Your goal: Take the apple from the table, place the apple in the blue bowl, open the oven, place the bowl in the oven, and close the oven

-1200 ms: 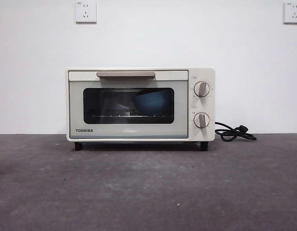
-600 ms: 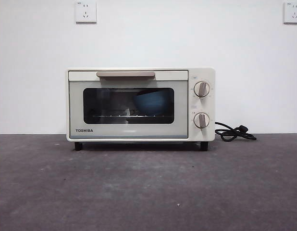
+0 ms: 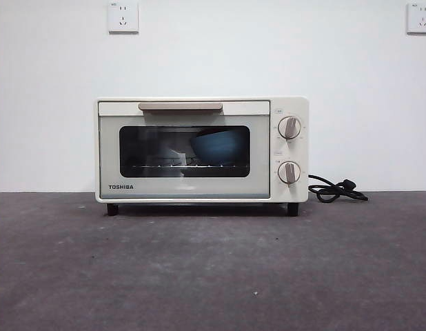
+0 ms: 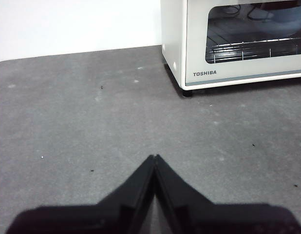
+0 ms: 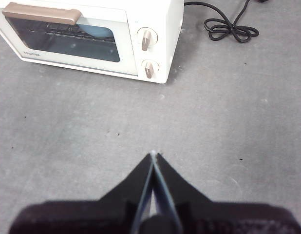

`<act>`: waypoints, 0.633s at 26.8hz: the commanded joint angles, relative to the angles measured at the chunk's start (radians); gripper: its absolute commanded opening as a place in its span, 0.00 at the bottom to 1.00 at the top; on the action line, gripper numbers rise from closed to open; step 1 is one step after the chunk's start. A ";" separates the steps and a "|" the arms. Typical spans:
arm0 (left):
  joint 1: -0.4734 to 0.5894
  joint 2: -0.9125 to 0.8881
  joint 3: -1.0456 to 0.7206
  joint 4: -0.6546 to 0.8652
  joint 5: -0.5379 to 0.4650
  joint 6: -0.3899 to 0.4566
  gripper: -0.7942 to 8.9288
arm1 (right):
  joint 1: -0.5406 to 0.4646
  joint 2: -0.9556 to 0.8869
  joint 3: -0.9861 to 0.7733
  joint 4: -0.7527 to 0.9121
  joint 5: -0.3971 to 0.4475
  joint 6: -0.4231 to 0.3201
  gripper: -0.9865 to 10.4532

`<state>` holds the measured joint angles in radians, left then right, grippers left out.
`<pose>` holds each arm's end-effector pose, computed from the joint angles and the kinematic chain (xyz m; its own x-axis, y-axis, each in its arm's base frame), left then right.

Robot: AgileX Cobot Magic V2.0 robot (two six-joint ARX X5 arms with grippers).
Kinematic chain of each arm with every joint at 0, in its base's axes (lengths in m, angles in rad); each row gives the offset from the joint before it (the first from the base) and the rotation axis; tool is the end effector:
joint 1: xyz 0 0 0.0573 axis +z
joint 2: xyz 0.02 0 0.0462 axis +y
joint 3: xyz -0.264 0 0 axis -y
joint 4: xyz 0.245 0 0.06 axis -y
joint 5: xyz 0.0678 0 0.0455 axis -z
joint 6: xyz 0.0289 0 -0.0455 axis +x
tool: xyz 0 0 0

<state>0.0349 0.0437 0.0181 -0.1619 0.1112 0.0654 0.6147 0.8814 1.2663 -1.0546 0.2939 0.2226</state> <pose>0.0976 0.0002 0.1508 0.9797 -0.0768 -0.1853 0.0863 0.9953 0.0436 0.1122 0.0690 0.3956 0.7801 0.1961 -0.5941 -0.2454 0.9694 -0.0023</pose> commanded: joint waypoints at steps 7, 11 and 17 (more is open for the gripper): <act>-0.003 0.020 -0.011 0.002 -0.003 -0.011 0.08 | -0.338 -0.162 -0.097 0.177 -0.011 -0.117 0.09; -0.003 0.022 -0.011 0.002 -0.003 -0.011 0.08 | -0.581 -0.392 -0.478 0.471 -0.051 -0.131 0.09; -0.003 0.022 -0.011 0.002 -0.003 -0.011 0.08 | -0.672 -0.646 -0.907 0.806 -0.164 -0.227 0.09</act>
<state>0.0349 0.0654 0.0181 -0.1631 0.1112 0.0650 -0.0536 0.2619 0.4137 -0.2764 0.1394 0.0288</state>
